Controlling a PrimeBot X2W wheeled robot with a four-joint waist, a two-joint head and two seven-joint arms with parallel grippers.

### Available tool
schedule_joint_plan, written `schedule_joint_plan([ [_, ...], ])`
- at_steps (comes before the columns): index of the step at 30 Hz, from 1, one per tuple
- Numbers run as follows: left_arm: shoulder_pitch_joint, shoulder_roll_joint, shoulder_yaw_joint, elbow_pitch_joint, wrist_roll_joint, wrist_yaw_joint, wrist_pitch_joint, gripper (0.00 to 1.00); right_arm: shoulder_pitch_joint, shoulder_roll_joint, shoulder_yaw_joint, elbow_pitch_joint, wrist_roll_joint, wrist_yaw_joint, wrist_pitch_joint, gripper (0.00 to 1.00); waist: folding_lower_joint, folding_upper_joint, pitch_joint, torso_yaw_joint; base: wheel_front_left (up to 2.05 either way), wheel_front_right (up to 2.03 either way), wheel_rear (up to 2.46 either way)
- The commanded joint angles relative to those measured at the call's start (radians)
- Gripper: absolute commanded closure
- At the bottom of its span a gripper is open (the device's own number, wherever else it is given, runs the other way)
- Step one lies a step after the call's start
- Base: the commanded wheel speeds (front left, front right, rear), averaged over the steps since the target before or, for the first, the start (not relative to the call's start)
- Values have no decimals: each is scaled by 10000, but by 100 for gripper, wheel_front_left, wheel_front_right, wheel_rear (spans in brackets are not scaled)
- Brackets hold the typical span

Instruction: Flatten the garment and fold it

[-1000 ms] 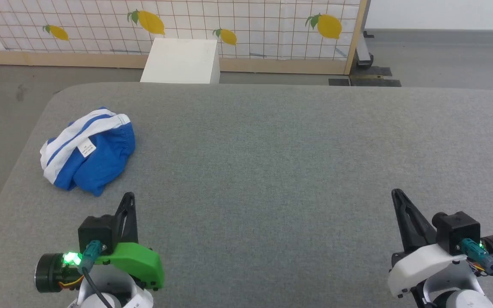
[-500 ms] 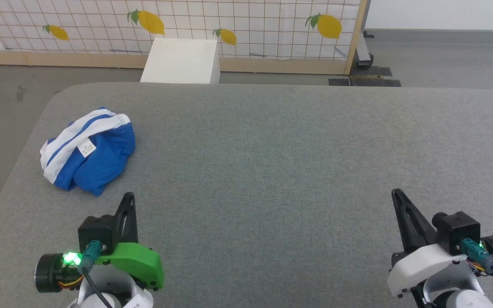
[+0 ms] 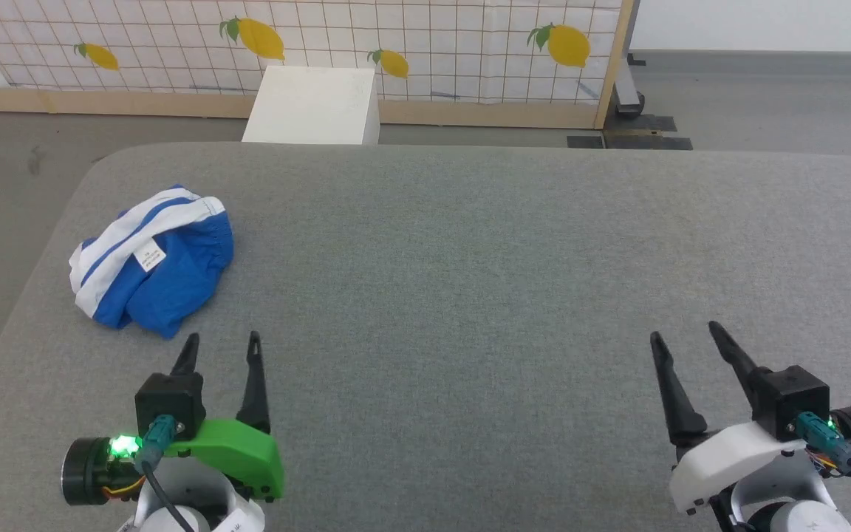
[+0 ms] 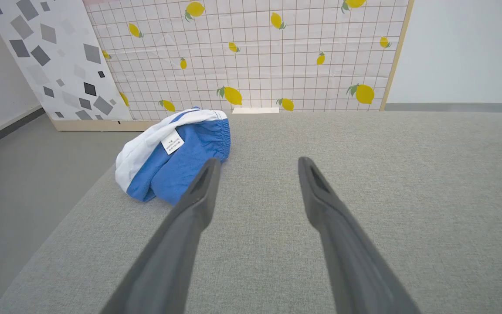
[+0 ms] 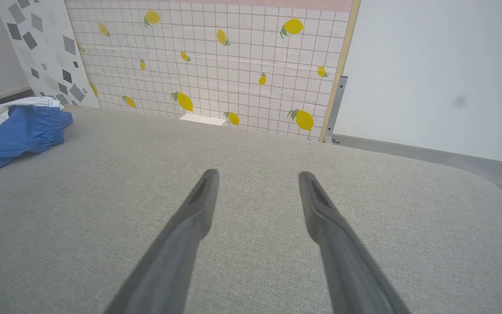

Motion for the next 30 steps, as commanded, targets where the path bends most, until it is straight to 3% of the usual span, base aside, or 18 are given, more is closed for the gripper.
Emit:
schedule_joint_plan([
  [1,2,1,7,1,1,-3,-2,0,-4,-1,2,1,-1,0,-1,0,0,0,-1,0,0,0,0],
  [30,48,99,-114,4,-81,-66,-71,0,-104,11,-47,24,516,-4,-199,0,0,0,-14,-19,0,0,0],
])
